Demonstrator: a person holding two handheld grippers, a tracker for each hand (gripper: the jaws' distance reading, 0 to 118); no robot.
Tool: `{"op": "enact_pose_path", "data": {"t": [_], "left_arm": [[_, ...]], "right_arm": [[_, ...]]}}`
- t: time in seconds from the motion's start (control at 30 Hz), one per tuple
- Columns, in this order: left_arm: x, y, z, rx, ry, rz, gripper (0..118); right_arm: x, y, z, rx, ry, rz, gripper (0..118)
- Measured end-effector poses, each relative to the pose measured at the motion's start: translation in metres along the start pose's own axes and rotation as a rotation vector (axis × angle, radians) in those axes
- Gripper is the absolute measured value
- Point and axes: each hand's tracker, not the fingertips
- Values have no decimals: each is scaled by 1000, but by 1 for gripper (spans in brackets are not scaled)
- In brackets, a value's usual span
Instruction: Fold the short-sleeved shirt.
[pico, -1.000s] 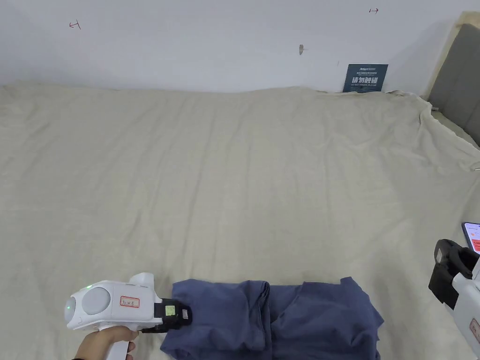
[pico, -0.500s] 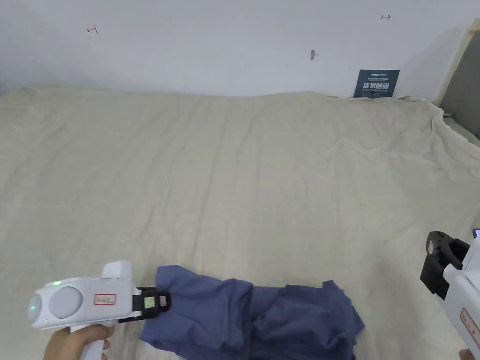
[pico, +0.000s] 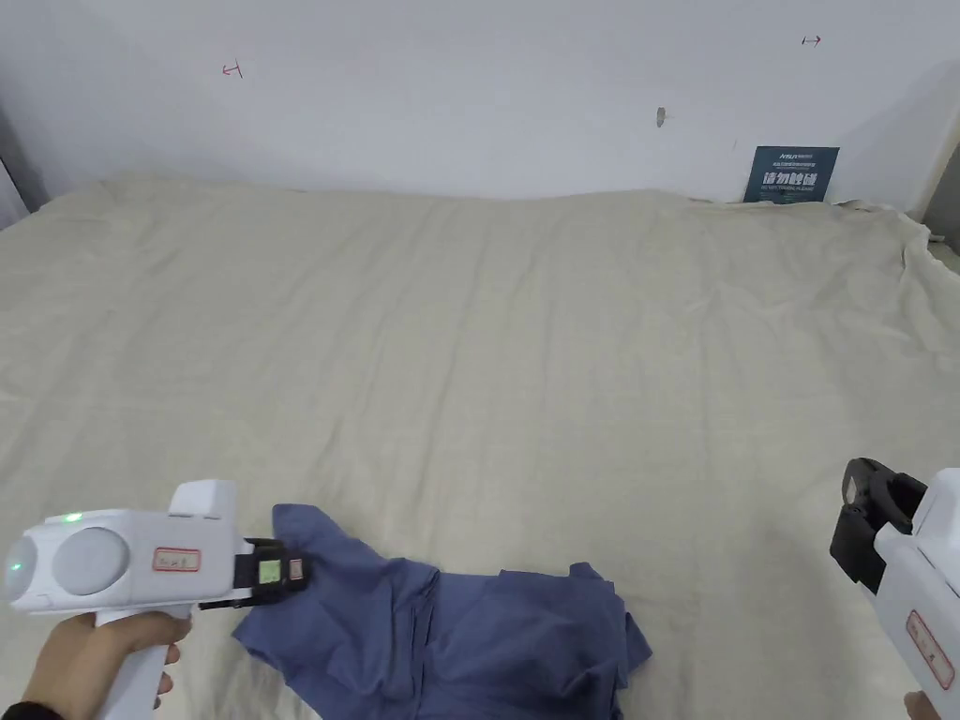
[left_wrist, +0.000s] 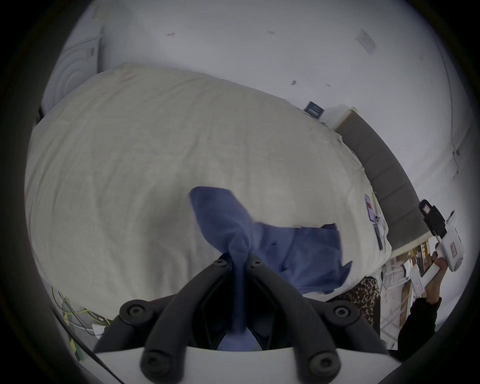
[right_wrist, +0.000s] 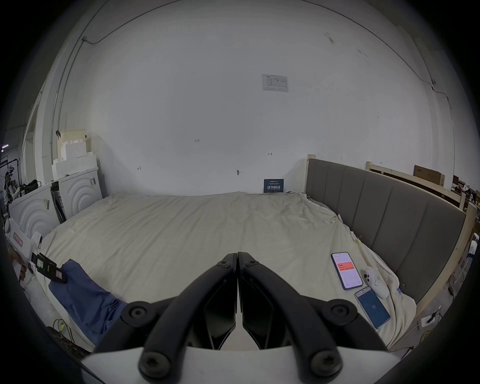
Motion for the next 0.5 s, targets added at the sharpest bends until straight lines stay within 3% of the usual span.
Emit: {"op": "enact_pose_path", "data": {"t": [0.23,0.5], "left_arm": [[88,19,-44,-81,-97,-145,5],[182,-5,-130,-243,-141,-228,5]], "right_arm": [[3,2,9,10,-4,-7,0],[13,-4,9,2,-16,-11,0]]}}
